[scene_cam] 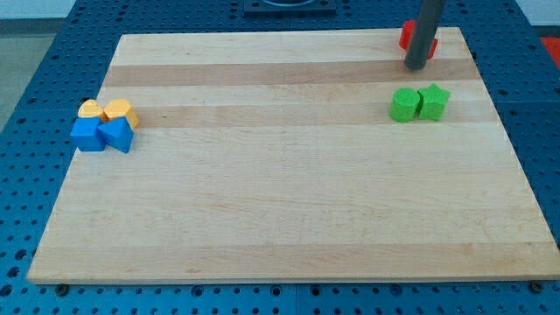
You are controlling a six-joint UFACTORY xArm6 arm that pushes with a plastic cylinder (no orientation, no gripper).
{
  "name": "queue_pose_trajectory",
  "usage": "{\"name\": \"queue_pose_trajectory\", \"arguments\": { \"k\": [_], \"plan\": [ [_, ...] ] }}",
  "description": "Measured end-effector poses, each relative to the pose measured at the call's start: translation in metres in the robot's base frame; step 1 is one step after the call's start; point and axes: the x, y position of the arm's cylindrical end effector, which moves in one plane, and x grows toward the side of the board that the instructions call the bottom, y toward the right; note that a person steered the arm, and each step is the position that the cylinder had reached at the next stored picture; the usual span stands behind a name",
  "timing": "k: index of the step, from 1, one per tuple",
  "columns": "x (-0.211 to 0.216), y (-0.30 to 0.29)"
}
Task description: Push the yellow blocks towards the center of the board
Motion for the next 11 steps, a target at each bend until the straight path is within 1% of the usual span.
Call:
{"name": "queue_pose_trajectory", "arguments": {
  "k": [1,2,5,6,7,8,9,11],
  "plan": [
    [0.01,-0.057],
    [0.006,-0.15],
    [0.01,-0.48],
    [0.014,-0.499],
    [0.032,-0.5],
    [0.087,-0.5],
    [0.119,-0.5],
    [0.129,-0.499]
  ]
}}
